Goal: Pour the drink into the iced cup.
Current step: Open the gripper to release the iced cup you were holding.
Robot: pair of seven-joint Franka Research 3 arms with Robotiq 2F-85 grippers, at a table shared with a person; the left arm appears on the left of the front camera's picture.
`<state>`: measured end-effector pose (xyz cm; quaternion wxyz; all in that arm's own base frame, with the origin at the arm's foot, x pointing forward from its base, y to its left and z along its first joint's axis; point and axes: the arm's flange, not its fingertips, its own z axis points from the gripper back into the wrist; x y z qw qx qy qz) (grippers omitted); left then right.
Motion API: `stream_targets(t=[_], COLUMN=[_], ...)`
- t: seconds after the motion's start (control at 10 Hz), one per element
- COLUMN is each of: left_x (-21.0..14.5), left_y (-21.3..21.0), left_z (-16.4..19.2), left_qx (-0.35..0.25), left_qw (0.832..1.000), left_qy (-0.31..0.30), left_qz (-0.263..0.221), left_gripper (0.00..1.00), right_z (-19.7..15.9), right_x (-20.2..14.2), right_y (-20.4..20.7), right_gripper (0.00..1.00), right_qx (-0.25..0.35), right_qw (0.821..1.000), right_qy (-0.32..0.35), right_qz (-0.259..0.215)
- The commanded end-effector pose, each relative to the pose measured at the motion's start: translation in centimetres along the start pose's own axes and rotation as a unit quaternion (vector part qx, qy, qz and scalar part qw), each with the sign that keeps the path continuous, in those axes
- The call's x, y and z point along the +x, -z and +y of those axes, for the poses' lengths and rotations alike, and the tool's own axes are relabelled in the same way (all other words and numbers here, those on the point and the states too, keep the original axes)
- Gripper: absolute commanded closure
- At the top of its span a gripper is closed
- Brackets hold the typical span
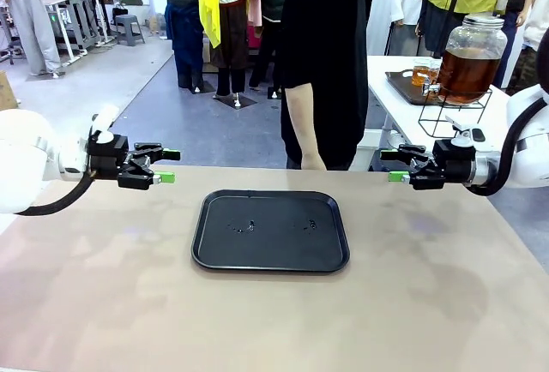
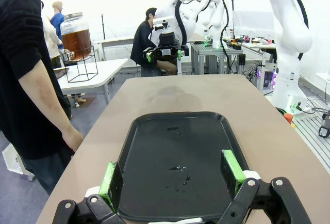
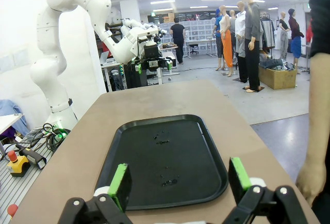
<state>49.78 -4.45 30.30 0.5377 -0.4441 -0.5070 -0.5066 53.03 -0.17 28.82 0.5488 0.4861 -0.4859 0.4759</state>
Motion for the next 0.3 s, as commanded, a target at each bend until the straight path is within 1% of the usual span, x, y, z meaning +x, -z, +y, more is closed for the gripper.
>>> stream_targets(t=[0.0, 0.2], left_x=[0.16, 0.16], left_y=[0.07, 0.07], left_z=[0.22, 0.22], left_qx=[0.000, 0.000], left_qw=[1.000, 1.000], left_qy=[-0.001, -0.001], left_qz=[-0.001, -0.001], left_gripper=[0.00, 0.00], right_z=[0.09, 0.09], right_x=[0.25, 0.25], right_y=[-0.05, -0.05], right_gripper=[0.00, 0.00], right_qx=[0.003, 0.003], right_qw=[1.000, 1.000], right_qy=[-0.001, -0.001], right_qz=[-0.002, -0.002])
